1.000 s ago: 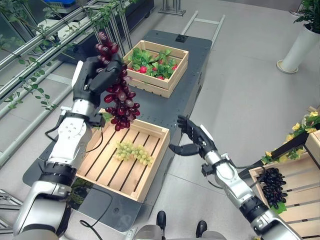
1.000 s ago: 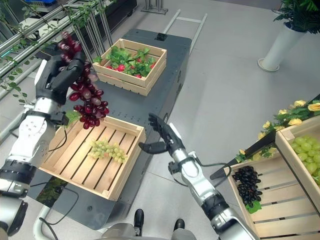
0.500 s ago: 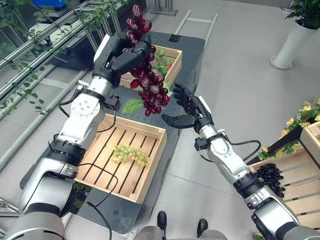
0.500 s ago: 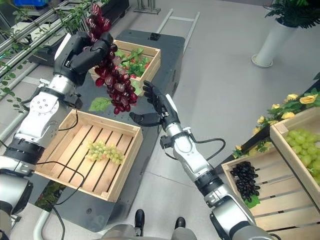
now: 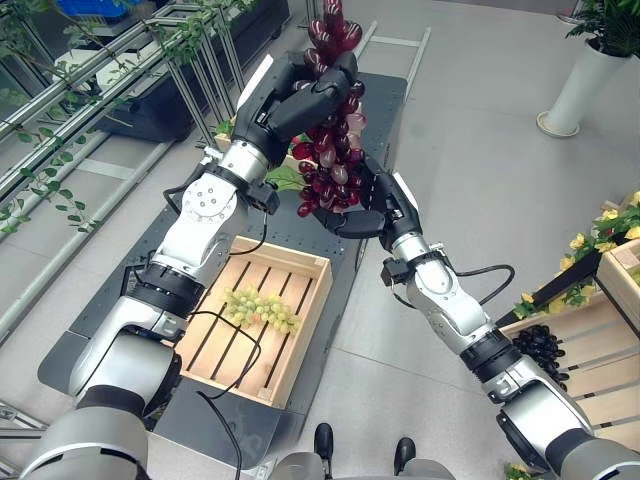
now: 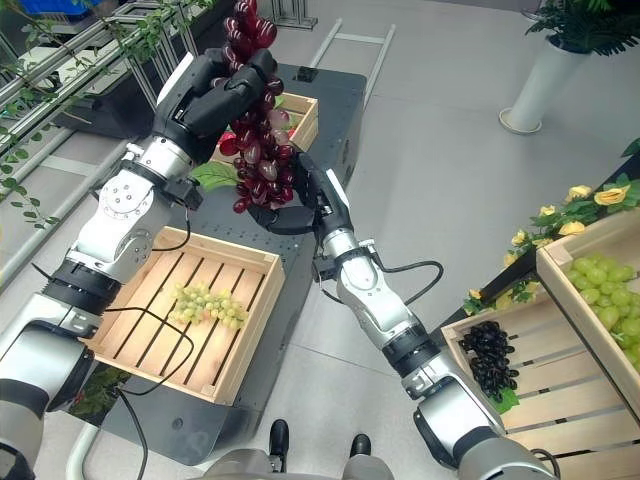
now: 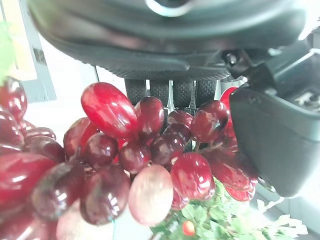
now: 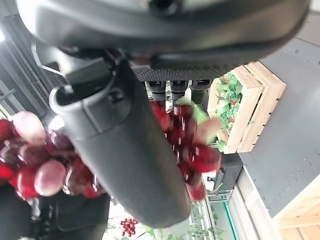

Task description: Pick up the fruits from the basket on one side to the basket on the other side

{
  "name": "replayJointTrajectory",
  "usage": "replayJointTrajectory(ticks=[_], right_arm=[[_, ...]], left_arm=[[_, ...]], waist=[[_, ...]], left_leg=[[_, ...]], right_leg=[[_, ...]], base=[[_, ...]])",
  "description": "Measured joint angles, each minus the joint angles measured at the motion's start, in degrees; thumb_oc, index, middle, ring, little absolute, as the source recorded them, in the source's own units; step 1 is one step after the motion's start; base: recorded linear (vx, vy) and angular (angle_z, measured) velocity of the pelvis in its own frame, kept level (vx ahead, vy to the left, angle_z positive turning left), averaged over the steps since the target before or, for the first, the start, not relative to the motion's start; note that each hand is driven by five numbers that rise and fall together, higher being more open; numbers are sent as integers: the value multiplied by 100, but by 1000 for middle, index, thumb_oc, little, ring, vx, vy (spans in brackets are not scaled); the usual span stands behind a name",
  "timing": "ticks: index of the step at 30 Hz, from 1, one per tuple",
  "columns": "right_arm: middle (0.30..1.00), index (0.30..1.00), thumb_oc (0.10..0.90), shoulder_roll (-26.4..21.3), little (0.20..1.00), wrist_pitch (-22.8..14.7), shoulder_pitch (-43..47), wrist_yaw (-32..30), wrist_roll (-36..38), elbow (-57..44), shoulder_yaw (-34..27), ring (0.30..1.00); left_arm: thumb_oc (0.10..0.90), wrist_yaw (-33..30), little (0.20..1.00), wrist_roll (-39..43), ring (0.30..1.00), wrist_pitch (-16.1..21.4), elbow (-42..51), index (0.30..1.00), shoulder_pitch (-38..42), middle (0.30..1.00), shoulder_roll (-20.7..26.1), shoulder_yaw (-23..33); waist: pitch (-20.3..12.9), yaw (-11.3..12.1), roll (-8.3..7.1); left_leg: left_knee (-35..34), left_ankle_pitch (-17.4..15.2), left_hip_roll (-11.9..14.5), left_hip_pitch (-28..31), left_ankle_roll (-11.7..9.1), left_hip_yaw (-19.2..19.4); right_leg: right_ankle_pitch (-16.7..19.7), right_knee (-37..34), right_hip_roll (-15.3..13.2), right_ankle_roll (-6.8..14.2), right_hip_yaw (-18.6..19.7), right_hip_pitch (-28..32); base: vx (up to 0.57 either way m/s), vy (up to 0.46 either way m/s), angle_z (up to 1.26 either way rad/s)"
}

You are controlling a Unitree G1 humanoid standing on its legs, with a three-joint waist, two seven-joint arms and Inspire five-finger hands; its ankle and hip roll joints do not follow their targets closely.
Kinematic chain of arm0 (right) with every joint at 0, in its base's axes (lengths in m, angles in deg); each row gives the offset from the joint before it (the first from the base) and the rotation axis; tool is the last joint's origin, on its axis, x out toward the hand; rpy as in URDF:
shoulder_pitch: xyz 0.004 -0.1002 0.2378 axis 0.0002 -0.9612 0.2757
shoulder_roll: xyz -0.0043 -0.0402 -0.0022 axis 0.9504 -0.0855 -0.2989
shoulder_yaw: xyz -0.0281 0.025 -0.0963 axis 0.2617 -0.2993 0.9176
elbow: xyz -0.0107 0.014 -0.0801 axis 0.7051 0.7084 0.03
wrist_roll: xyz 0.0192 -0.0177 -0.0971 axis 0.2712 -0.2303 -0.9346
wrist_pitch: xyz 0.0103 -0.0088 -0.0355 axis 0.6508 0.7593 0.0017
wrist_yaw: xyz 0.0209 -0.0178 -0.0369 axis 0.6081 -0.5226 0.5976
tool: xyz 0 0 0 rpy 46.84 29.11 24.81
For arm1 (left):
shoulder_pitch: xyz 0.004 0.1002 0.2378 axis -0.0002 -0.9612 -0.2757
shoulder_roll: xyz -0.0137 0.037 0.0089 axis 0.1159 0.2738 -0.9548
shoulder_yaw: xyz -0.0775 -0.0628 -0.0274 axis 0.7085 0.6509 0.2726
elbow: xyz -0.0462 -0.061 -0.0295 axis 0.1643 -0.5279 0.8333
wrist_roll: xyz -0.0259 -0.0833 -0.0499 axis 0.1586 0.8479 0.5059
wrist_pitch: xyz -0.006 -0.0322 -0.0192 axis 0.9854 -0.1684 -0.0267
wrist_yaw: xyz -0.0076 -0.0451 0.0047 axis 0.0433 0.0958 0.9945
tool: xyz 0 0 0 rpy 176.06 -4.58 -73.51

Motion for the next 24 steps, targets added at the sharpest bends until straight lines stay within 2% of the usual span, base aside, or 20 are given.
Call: replayJointTrajectory(ticks=[13,18,19,20,24], right_arm=[[900,900,800,75,900,132,202,0,226,164,37,900],[900,900,800,83,900,140,337,1,580,235,128,900],[516,516,544,104,516,140,338,14,691,245,130,516],[307,307,405,109,307,139,338,22,770,254,132,307],[300,300,400,153,300,107,343,112,1050,269,203,300]], left_arm=[[400,518,300,206,300,-71,-2,300,3,300,-19,-41],[400,685,300,208,300,-77,-2,300,23,300,-49,-42],[400,723,300,210,300,-97,-2,300,47,300,-49,-42],[400,737,300,211,300,-116,-2,300,61,300,-49,-42],[400,740,300,210,300,-125,-4,300,113,300,-50,-50]], waist=[[-1,13,-1],[-1,23,-2],[-1,31,-1],[-1,31,-1],[-1,34,-1]], left_leg=[[0,0,3,16,0,19],[0,0,5,18,0,19],[0,0,5,18,0,18],[0,0,5,18,0,18],[0,0,6,18,0,16]], right_leg=[[19,-1,2,-4,24,2],[20,-1,3,-4,24,4],[20,-1,3,-4,23,4],[20,-1,3,-4,23,4],[20,-1,3,-4,21,6]], base=[[0,0,0],[0,0,0],[0,0,0],[0,0,0],[0,0,0]])
